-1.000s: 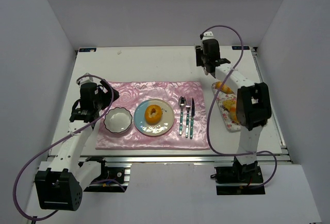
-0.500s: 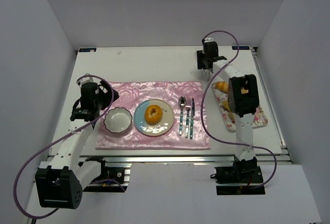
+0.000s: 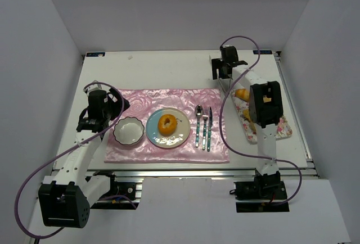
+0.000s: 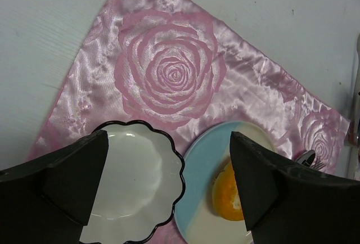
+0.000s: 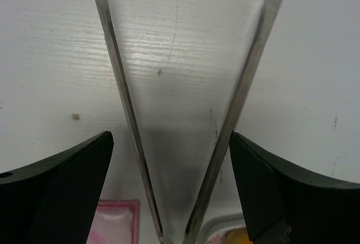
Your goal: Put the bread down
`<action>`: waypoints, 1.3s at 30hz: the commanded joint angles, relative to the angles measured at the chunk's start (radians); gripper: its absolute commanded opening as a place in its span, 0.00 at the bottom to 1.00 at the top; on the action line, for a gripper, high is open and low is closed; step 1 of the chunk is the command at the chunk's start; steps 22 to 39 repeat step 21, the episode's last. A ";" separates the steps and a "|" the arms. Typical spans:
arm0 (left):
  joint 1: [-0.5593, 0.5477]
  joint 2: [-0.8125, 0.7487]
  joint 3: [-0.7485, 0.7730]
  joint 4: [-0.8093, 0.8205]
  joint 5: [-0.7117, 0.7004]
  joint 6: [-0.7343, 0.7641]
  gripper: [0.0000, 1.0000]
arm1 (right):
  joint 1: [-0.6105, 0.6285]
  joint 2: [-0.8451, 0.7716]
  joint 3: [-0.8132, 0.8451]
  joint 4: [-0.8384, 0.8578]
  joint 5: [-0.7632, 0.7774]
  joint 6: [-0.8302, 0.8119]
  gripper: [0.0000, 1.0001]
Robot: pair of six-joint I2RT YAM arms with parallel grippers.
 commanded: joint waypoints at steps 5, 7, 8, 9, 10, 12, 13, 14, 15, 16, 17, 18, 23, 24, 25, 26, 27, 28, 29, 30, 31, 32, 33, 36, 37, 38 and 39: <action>-0.005 -0.050 0.019 -0.043 0.014 -0.027 0.98 | -0.003 -0.336 -0.087 -0.070 -0.007 0.046 0.89; -0.005 -0.064 0.021 -0.065 0.011 -0.043 0.98 | 0.000 -0.469 -0.165 -0.078 -0.013 0.077 0.89; -0.005 -0.068 0.021 -0.068 0.013 -0.048 0.98 | -0.001 -0.521 -0.278 -0.073 -0.019 0.112 0.89; -0.005 -0.075 0.019 -0.076 0.013 -0.057 0.98 | 0.000 -0.569 -0.338 -0.069 -0.028 0.132 0.89; -0.005 -0.088 0.018 -0.080 0.016 -0.062 0.98 | 0.000 -0.671 -0.406 -0.055 -0.033 0.151 0.89; -0.004 -0.099 0.018 -0.093 0.017 -0.074 0.98 | -0.001 -0.776 -0.613 -0.027 -0.039 0.236 0.89; -0.005 -0.114 0.016 -0.094 0.023 -0.076 0.98 | 0.000 -0.881 -0.684 -0.010 -0.039 0.264 0.89; -0.004 -0.121 0.016 -0.097 0.022 -0.077 0.98 | -0.001 -0.936 -0.825 0.010 -0.049 0.290 0.89; -0.005 -0.127 0.016 -0.108 0.017 -0.086 0.98 | -0.001 -0.985 -0.900 0.074 -0.065 0.313 0.89; -0.005 -0.136 0.016 -0.111 0.014 -0.088 0.98 | -0.001 -1.079 -0.973 0.109 -0.085 0.315 0.89; -0.005 -0.150 0.013 -0.113 0.014 -0.088 0.98 | 0.000 -1.124 -1.038 0.141 -0.121 0.319 0.89; -0.005 -0.157 0.010 -0.114 0.016 -0.092 0.98 | 0.000 -1.161 -1.140 0.154 -0.132 0.332 0.89; -0.005 -0.182 -0.005 -0.116 0.020 -0.097 0.98 | -0.001 -1.290 -1.247 0.154 -0.145 0.361 0.89; -0.005 -0.182 -0.005 -0.116 0.020 -0.097 0.98 | -0.001 -1.290 -1.247 0.154 -0.145 0.361 0.89; -0.005 -0.182 -0.005 -0.116 0.020 -0.097 0.98 | -0.001 -1.290 -1.247 0.154 -0.145 0.361 0.89; -0.005 -0.182 -0.005 -0.116 0.020 -0.097 0.98 | -0.001 -1.290 -1.247 0.154 -0.145 0.361 0.89; -0.005 -0.182 -0.005 -0.116 0.020 -0.097 0.98 | -0.001 -1.290 -1.247 0.154 -0.145 0.361 0.89; -0.005 -0.182 -0.005 -0.116 0.020 -0.097 0.98 | -0.001 -1.290 -1.247 0.154 -0.145 0.361 0.89; -0.005 -0.182 -0.005 -0.116 0.020 -0.097 0.98 | -0.001 -1.290 -1.247 0.154 -0.145 0.361 0.89; -0.005 -0.182 -0.005 -0.116 0.020 -0.097 0.98 | -0.001 -1.290 -1.247 0.154 -0.145 0.361 0.89; -0.005 -0.182 -0.005 -0.116 0.020 -0.097 0.98 | -0.001 -1.290 -1.247 0.154 -0.145 0.361 0.89; -0.005 -0.182 -0.005 -0.116 0.020 -0.097 0.98 | -0.001 -1.290 -1.247 0.154 -0.145 0.361 0.89; -0.005 -0.182 -0.005 -0.116 0.020 -0.097 0.98 | -0.001 -1.290 -1.247 0.154 -0.145 0.361 0.89; -0.005 -0.182 -0.005 -0.116 0.020 -0.097 0.98 | -0.001 -1.290 -1.247 0.154 -0.145 0.361 0.89; -0.005 -0.182 -0.005 -0.116 0.020 -0.097 0.98 | -0.001 -1.290 -1.247 0.154 -0.145 0.361 0.89; -0.005 -0.182 -0.005 -0.116 0.020 -0.097 0.98 | -0.001 -1.290 -1.247 0.154 -0.145 0.361 0.89; -0.005 -0.182 -0.005 -0.116 0.020 -0.097 0.98 | -0.001 -1.290 -1.247 0.154 -0.145 0.361 0.89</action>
